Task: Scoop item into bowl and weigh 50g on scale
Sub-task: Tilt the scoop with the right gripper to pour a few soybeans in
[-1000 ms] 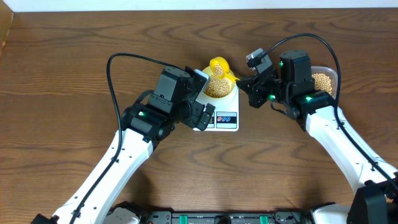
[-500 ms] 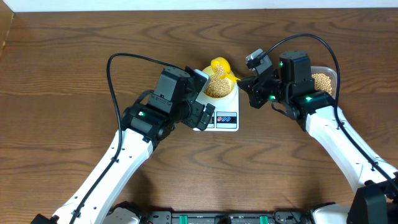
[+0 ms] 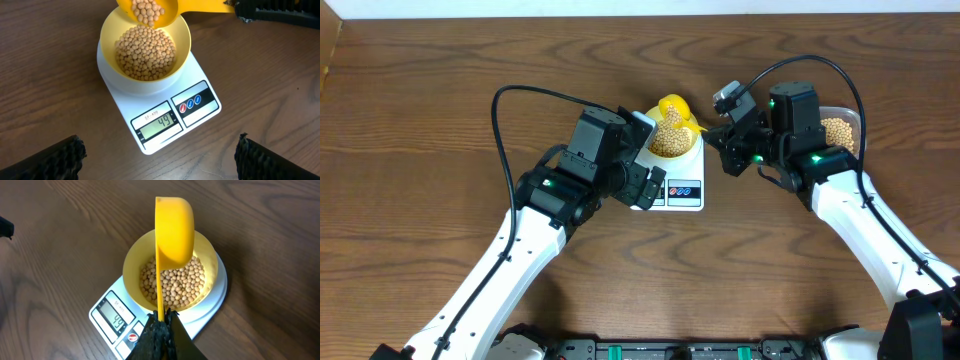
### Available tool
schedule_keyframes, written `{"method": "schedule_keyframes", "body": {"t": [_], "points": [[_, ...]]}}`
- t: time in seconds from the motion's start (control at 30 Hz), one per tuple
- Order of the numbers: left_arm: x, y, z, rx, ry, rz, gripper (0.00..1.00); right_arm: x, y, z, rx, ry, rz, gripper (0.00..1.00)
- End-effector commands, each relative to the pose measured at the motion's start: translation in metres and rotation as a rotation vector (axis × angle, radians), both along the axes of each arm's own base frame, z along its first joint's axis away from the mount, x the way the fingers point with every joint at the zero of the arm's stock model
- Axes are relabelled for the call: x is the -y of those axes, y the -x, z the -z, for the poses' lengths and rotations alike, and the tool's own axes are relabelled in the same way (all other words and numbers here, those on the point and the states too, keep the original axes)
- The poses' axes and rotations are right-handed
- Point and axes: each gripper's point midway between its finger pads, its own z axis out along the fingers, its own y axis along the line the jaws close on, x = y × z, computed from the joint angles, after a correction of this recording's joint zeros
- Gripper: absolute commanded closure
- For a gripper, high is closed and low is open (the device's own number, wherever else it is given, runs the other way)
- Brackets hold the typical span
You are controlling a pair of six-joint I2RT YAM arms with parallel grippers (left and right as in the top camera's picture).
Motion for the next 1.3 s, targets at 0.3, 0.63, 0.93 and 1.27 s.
{"method": "schedule_keyframes", "body": {"t": [0.3, 0.63, 0.93, 1.27], "points": [[-0.003, -0.003, -0.001, 0.013, -0.011, -0.004, 0.02, -0.005, 0.001, 0.003, 0.019, 0.039, -0.019, 0.99], [-0.003, -0.003, -0.001, 0.013, -0.011, -0.004, 0.02, -0.004, 0.0, 0.002, -0.033, 0.002, 0.036, 0.99], [-0.003, -0.003, -0.001, 0.013, -0.011, -0.004, 0.02, -0.009, -0.002, -0.006, -0.061, -0.07, 0.062, 0.99], [-0.003, -0.003, -0.001, 0.013, -0.011, -0.004, 0.02, -0.005, -0.01, -0.013, -0.081, -0.127, 0.123, 0.99]]}}
